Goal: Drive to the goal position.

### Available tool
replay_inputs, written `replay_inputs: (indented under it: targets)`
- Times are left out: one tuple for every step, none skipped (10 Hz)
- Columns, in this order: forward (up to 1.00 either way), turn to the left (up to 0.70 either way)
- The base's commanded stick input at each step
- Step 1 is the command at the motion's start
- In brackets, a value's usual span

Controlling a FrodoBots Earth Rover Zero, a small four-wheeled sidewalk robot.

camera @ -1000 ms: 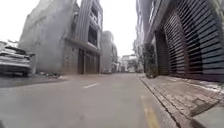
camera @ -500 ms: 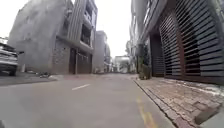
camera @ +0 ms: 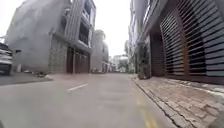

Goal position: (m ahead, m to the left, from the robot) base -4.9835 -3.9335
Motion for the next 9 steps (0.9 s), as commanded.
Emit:
replay_inputs:
  targets:
    - [0.5,0.0]
    - [0.5,0.0]
    - [0.5,0.0]
    - [0.5,-0.42]
    - [0.5,-0.48]
    - [0.5,-0.5]
    - [0.5,-0.5]
    - [0.5,-0.5]
    - [0.5,-0.5]
